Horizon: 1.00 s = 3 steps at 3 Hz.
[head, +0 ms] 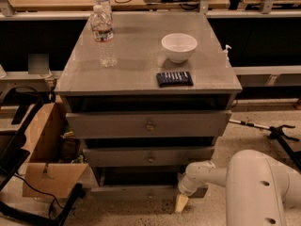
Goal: Open bottom drawer
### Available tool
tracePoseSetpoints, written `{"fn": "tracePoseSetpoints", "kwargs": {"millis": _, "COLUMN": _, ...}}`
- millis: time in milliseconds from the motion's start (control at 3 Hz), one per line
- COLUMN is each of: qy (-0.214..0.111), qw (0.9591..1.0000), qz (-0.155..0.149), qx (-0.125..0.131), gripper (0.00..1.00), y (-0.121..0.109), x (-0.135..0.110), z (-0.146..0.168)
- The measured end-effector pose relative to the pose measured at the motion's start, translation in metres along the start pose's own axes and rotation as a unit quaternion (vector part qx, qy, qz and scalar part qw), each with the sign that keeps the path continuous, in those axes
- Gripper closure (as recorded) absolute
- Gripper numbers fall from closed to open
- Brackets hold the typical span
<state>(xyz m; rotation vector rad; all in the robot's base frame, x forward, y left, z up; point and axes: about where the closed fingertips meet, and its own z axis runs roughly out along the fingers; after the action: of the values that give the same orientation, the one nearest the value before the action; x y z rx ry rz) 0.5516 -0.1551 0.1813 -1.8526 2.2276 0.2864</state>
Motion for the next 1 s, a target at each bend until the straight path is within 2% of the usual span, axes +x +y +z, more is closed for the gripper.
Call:
{"fn": "tracePoseSetpoints", "kwargs": {"millis": 333, "qy": 0.003, "qw": 0.9999, "qz": -0.003, "qx": -0.013, "gripper": 0.19, "y": 0.005, "x": -0.001, "z": 0.005}}
{"fn": "tracePoseSetpoints", "kwargs": {"millis": 667, "qy": 0.033, "qw": 0.9992, "qz": -0.003, "qx": -0.024, "gripper": 0.42, "y": 0.018, "x": 0.003, "z": -0.007}}
{"fn": "tracePoseSetpoints", "kwargs": {"millis": 1000, "qy": 0.079, "qw": 0.9966, "qz": 0.008, "qx": -0.021, "gripper": 0.66, "y": 0.035, "x": 0.011, "z": -0.037}}
